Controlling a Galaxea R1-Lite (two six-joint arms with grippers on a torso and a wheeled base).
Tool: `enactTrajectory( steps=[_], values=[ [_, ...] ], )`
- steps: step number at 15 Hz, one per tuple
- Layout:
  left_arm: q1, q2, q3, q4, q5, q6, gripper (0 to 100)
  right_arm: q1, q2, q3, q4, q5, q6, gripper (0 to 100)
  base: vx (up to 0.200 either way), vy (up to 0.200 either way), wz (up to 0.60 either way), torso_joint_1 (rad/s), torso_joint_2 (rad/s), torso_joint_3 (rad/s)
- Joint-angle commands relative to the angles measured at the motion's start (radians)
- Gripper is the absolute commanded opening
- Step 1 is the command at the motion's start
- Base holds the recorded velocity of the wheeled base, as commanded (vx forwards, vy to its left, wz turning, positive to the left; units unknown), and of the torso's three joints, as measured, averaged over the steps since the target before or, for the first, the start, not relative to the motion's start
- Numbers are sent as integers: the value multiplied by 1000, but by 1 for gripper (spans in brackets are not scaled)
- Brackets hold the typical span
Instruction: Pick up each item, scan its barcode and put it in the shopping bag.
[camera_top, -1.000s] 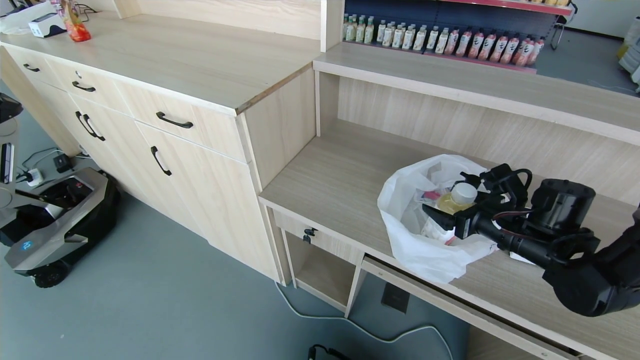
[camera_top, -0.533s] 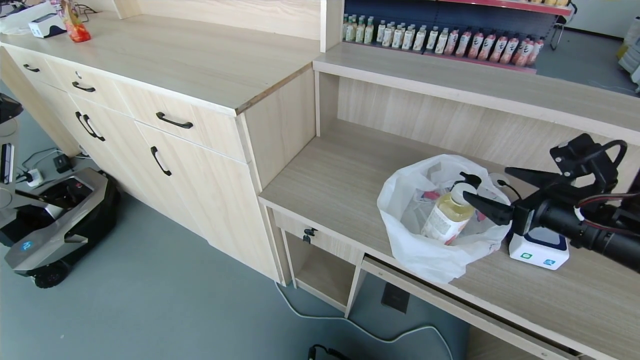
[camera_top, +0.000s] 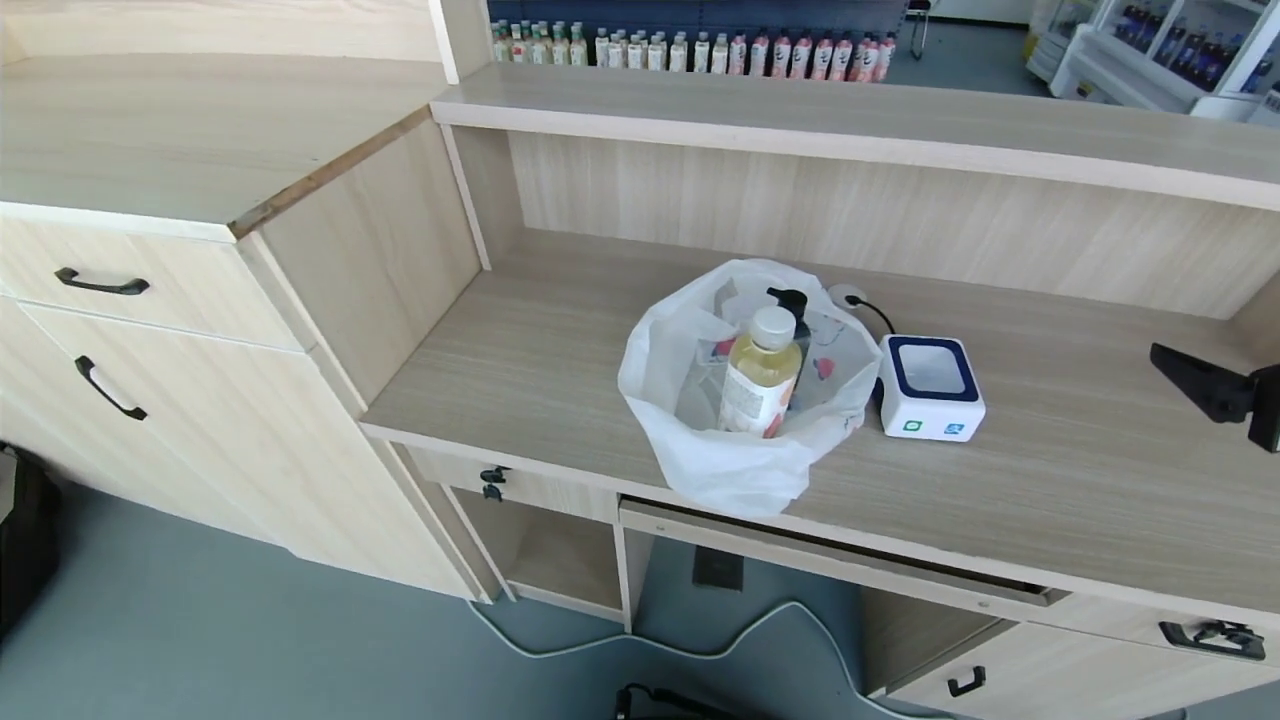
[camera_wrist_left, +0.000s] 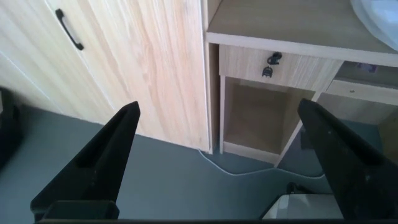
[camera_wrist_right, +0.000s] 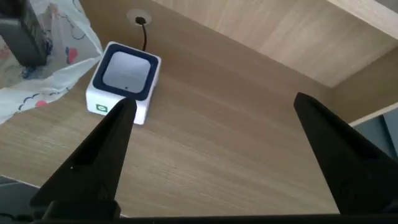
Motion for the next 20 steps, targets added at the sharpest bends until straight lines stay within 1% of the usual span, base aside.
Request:
enactTrajectory(
  steps=[1, 3, 5, 7, 8, 10, 12, 14, 15, 16, 17, 19, 20],
  values=[
    [0, 0, 0, -1, 1, 0, 100, -3, -54, -11, 11, -16, 6, 100, 0, 0, -600, -315, 530, 212],
    [0, 0, 0, -1, 1, 0, 100, -5, -73, 1, 14, -47, 8, 100, 0, 0, -600, -325, 554, 224],
    [0, 0, 0, -1, 1, 0, 100, -5, -96, 64, 4, -68, 57, 100, 0, 0, 0, -322, 530, 200],
    [0, 0, 0, -1, 1, 0, 100, -3, -126, 107, 4, -88, 140, 100, 0, 0, 0, -134, 217, 88],
    [0, 0, 0, -1, 1, 0, 100, -5, -148, 135, 4, -102, 154, 100, 0, 0, 0, -61, 90, 36],
    [0, 0, 0, -1, 1, 0, 100, 3, -258, 261, 5, -119, 149, 100, 0, 0, 0, -16, 30, 9],
    [0, 0, 0, -1, 1, 0, 100, 3, -317, 330, 11, -109, 163, 100, 0, 0, 0, 0, 0, 0],
    [0, 0, 0, -1, 1, 0, 100, 4, -355, 411, 14, -109, 282, 100, 0, 0, 0, 0, 0, 0],
    [0, 0, 0, -1, 1, 0, 100, 4, -366, 458, 11, -116, 299, 100, 0, 0, 0, 0, 0, 0],
    [0, 0, 0, -1, 1, 0, 100, 12, -412, 535, 7, -116, 299, 100, 0, 0, 0, 0, 0, 0],
    [0, 0, 0, -1, 1, 0, 100, 41, -484, 586, 11, -120, 304, 100, 0, 0, 0, 0, 0, 0],
    [0, 0, 0, -1, 1, 0, 100, 80, -636, 586, 171, -168, 307, 100, 0, 0, 0, 0, 0, 0],
    [0, 0, 0, -1, 1, 0, 100, 87, -680, 586, 215, -182, 307, 100, 0, 0, 0, 0, 0, 0]
  ],
)
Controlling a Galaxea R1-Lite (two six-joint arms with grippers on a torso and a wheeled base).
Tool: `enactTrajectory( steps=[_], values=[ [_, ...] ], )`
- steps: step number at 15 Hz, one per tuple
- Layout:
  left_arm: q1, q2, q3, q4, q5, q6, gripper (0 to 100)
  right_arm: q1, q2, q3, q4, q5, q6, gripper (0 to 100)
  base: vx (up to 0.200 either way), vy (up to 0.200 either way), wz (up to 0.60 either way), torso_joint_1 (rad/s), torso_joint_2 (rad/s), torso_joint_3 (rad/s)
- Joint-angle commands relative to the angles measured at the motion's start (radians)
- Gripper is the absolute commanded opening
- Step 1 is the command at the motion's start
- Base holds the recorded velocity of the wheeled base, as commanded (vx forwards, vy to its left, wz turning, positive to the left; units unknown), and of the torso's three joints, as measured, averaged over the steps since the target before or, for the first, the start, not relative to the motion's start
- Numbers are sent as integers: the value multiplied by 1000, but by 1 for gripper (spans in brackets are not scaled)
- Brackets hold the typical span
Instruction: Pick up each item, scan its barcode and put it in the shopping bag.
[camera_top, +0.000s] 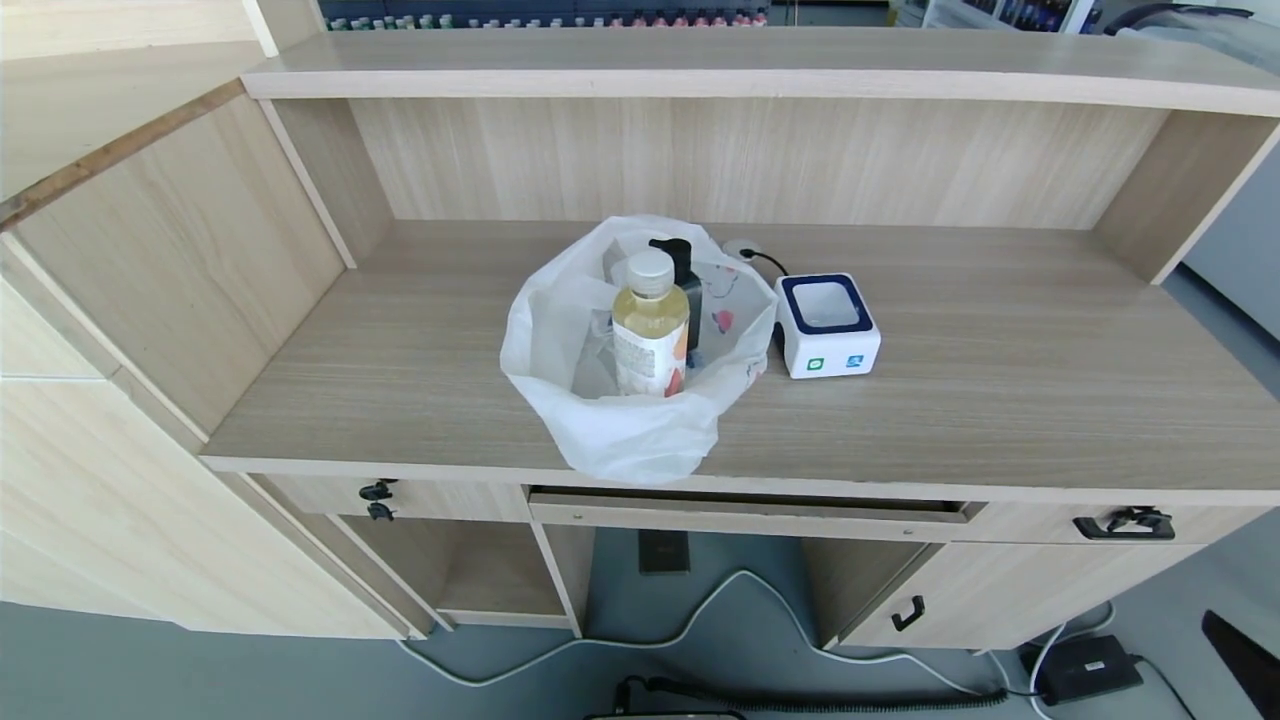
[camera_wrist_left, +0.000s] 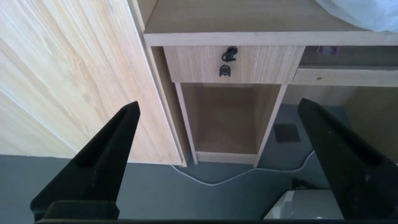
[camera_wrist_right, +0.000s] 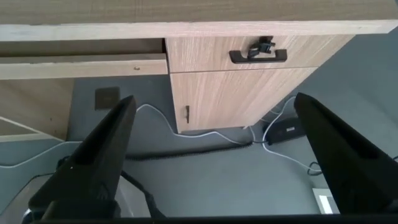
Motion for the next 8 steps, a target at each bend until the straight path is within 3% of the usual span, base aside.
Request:
enactTrajectory(
  steps=[1, 3, 8],
  values=[
    [0, 0, 0, 0, 0, 0, 100, 49, -303, 27, 228, -36, 3, 100, 0, 0, 0, 0, 0, 0],
    [0, 0, 0, 0, 0, 0, 100, 46, -539, 27, 443, -36, 14, 100, 0, 0, 0, 0, 0, 0],
    [0, 0, 0, 0, 0, 0, 100, 146, -674, 24, 489, -39, 101, 100, 0, 0, 0, 0, 0, 0]
  ],
)
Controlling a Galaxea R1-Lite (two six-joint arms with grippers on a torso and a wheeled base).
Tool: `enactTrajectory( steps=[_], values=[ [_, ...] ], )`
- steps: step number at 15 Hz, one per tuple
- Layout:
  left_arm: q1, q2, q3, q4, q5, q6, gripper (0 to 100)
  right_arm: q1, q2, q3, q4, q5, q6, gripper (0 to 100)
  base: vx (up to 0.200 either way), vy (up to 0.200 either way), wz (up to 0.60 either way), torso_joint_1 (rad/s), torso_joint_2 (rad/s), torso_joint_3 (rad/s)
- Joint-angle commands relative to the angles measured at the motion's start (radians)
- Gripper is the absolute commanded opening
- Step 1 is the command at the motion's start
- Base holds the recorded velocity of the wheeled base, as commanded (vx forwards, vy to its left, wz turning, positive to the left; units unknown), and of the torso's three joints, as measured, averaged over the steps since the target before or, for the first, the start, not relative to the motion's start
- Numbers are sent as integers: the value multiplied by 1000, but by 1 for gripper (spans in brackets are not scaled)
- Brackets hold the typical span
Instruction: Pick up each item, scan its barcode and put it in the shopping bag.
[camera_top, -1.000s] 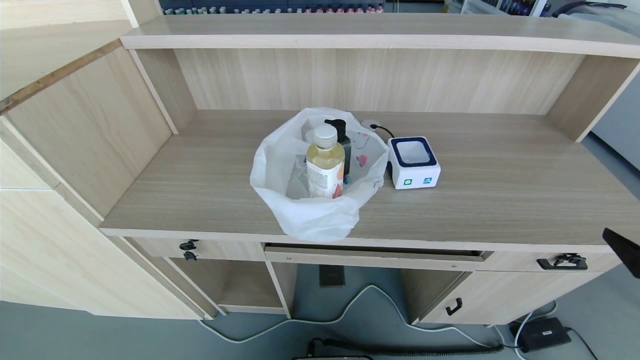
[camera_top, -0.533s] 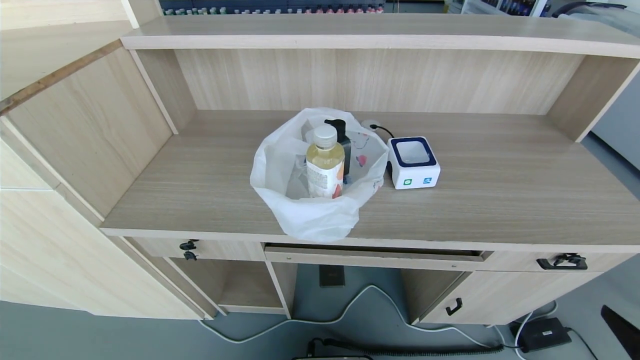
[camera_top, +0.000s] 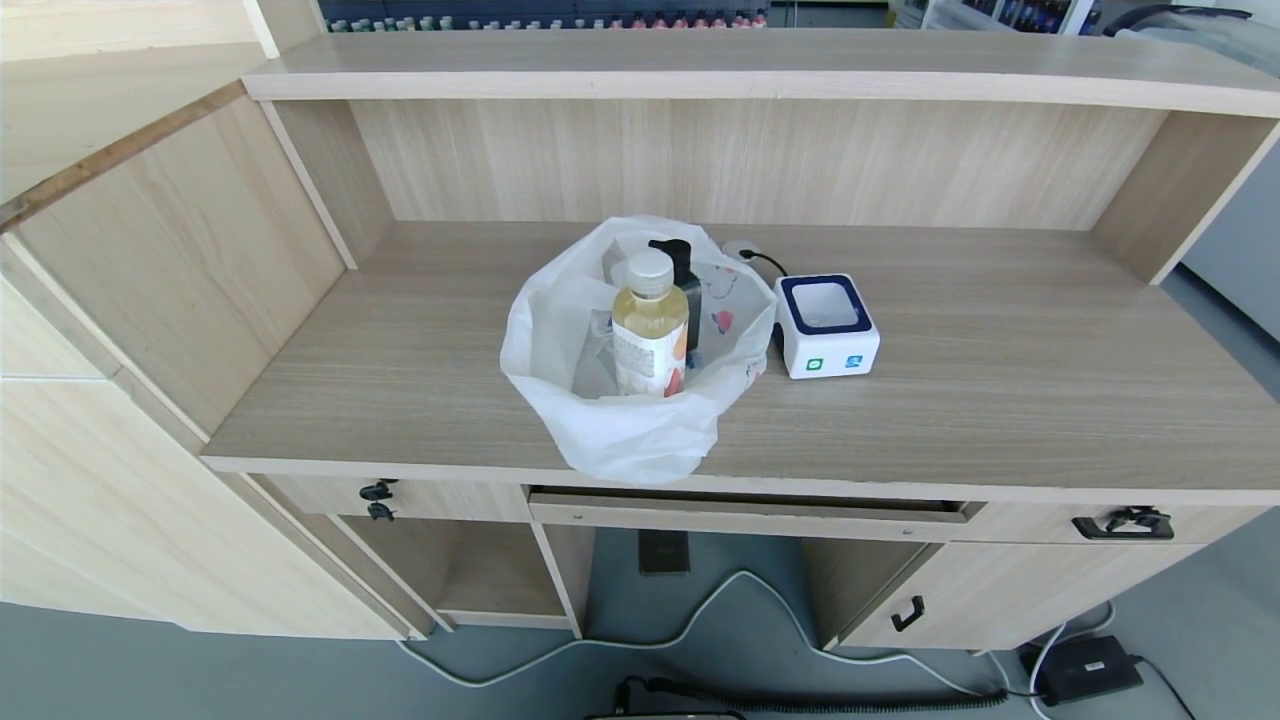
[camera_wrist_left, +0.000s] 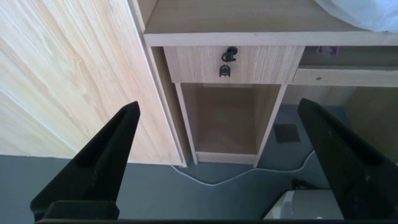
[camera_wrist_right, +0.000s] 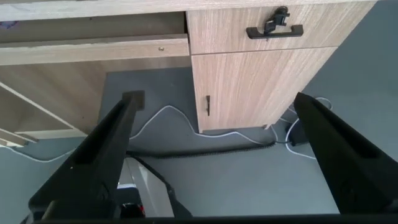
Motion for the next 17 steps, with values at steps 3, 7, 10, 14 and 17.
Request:
enactTrajectory(
  steps=[3, 7, 10, 14, 17],
  values=[
    [0, 0, 0, 0, 0, 0, 100, 30, -107, 0, 25, 0, 14, 100, 0, 0, 0, 0, 0, 0],
    [0, 0, 0, 0, 0, 0, 100, 30, -107, 0, 26, 0, 25, 100, 0, 0, 0, 0, 0, 0],
    [0, 0, 0, 0, 0, 0, 100, 30, -107, 0, 26, -2, 26, 100, 0, 0, 0, 0, 0, 0],
    [0, 0, 0, 0, 0, 0, 100, 30, -107, -1, 26, 0, 25, 100, 0, 0, 0, 0, 0, 0],
    [0, 0, 0, 0, 2, 0, 100, 30, -107, 0, 26, 0, 21, 100, 0, 0, 0, 0, 0, 0]
  ],
)
